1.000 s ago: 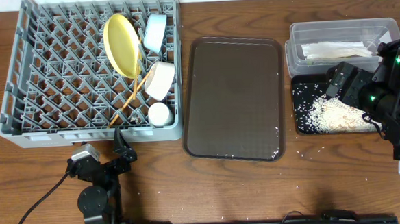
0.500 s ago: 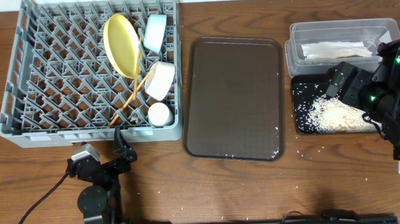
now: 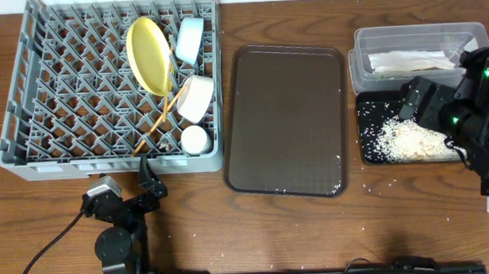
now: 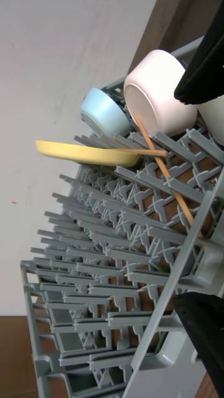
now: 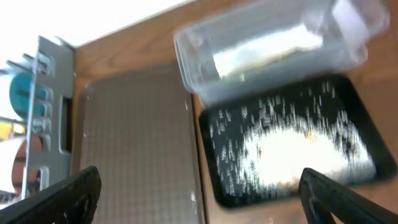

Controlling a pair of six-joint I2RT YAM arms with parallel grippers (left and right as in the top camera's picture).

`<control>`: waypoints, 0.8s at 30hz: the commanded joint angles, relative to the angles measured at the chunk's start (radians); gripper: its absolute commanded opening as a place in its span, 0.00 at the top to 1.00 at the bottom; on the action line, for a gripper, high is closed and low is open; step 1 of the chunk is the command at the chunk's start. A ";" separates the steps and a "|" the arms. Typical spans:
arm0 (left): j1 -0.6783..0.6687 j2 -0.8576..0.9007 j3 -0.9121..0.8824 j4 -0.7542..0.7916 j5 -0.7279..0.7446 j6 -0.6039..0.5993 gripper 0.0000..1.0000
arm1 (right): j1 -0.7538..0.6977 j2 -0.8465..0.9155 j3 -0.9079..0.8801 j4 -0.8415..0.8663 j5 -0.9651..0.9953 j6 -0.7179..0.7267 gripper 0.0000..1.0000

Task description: Sort waste into correct bins and load items into the dishwasher

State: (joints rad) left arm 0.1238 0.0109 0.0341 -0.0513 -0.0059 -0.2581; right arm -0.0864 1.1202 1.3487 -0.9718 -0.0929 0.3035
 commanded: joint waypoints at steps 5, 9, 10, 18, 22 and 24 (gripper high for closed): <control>0.004 -0.007 -0.030 -0.020 -0.006 0.013 0.02 | 0.124 -0.101 -0.254 0.391 -0.008 -0.223 0.01; 0.004 -0.007 -0.030 -0.020 -0.006 0.013 0.02 | 0.158 -0.229 -0.499 0.619 0.026 -0.193 0.01; 0.004 -0.007 -0.030 -0.020 -0.006 0.013 0.02 | 0.157 -0.276 -0.578 0.681 0.027 -0.178 0.01; 0.004 -0.007 -0.030 -0.020 -0.006 0.013 0.02 | 0.157 -0.661 -1.087 1.012 0.071 -0.150 0.01; 0.004 -0.007 -0.030 -0.020 -0.006 0.013 0.02 | 0.157 -0.825 -1.264 1.095 0.079 -0.124 0.01; 0.004 -0.007 -0.030 -0.020 -0.006 0.013 0.02 | 0.157 -0.886 -1.319 1.104 0.079 -0.106 0.01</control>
State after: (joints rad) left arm 0.1238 0.0109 0.0341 -0.0513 -0.0055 -0.2581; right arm 0.0643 0.3073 0.0921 0.1188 -0.0360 0.1596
